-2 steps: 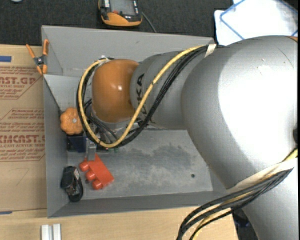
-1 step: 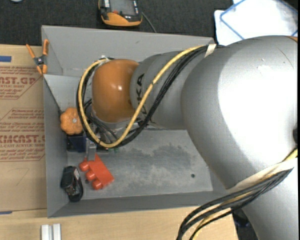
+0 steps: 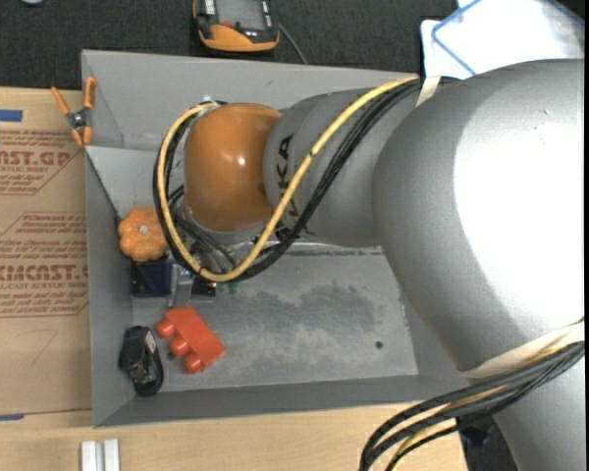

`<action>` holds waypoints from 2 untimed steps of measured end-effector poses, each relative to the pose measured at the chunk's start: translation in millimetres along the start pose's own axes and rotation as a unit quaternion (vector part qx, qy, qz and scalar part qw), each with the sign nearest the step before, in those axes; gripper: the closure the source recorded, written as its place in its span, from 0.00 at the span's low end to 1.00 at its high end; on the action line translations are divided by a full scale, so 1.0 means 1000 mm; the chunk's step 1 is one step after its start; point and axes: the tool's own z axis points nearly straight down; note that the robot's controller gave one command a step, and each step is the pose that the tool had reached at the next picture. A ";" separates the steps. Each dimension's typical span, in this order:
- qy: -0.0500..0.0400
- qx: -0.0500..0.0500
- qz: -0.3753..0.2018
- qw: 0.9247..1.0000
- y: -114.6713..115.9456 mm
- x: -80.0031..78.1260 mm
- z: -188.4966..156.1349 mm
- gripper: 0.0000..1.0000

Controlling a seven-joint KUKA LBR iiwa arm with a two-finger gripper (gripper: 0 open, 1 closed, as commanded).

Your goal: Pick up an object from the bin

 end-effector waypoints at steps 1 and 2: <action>-0.003 -0.001 0.000 1.000 0.001 -0.002 -0.016 1.00; -0.001 -0.001 0.000 1.000 0.001 -0.001 -0.021 1.00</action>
Offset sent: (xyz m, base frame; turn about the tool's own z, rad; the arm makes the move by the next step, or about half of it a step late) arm 0.0012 0.0006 0.0404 0.0001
